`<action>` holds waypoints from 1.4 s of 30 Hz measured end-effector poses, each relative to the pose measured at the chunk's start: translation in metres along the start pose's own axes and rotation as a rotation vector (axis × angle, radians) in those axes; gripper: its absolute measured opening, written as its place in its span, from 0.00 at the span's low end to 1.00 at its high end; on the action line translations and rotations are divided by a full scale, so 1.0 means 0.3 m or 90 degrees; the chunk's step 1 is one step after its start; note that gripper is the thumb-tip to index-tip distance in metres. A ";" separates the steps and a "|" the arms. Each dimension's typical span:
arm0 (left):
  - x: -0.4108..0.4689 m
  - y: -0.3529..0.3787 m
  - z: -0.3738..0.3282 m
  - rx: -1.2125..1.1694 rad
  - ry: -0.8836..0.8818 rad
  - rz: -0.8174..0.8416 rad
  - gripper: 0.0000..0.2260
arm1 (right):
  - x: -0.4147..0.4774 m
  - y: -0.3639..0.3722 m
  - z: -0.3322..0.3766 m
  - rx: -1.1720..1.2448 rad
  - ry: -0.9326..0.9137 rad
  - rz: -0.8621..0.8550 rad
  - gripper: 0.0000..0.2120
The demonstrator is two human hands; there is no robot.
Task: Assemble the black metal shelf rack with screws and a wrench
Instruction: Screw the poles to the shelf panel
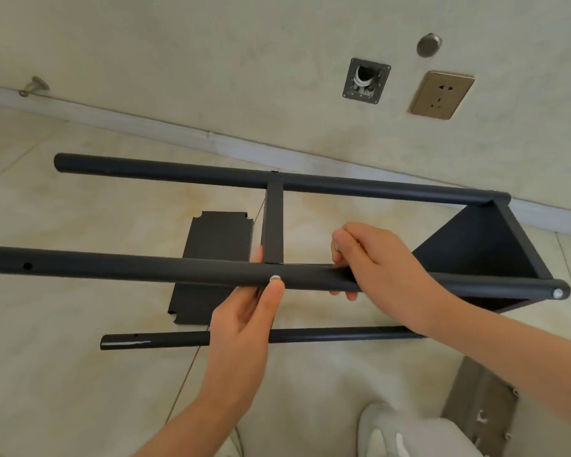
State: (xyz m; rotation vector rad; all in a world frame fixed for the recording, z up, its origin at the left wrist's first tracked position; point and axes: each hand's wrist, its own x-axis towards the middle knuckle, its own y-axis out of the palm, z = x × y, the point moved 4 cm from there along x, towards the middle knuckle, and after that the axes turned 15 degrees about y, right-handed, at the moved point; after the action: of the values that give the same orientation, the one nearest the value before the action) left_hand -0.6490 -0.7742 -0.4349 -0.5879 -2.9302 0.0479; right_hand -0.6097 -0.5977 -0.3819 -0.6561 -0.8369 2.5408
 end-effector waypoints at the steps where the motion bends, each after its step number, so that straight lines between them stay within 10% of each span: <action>1: -0.008 0.008 0.007 -0.002 -0.005 -0.004 0.10 | -0.004 -0.001 -0.009 -0.008 0.003 -0.002 0.17; 18: -0.046 0.070 0.040 0.025 -0.052 0.039 0.30 | -0.044 -0.046 -0.099 -0.082 0.008 -0.015 0.15; 28: -0.033 0.030 -0.045 0.163 -0.137 0.102 0.15 | -0.050 -0.044 -0.095 -0.087 0.006 -0.009 0.16; 36: 0.017 -0.023 -0.197 0.702 0.282 0.119 0.23 | -0.067 -0.042 -0.091 -0.172 -0.026 0.012 0.13; 42: 0.092 -0.012 -0.216 0.710 0.504 0.313 0.20 | -0.050 -0.029 -0.106 -0.213 -0.010 0.028 0.12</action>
State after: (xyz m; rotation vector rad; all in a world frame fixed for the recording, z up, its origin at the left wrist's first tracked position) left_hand -0.6654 -0.7666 -0.3667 -0.8033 -1.5687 1.1009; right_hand -0.5785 -0.5842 -0.3946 -0.7613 -1.2820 2.4690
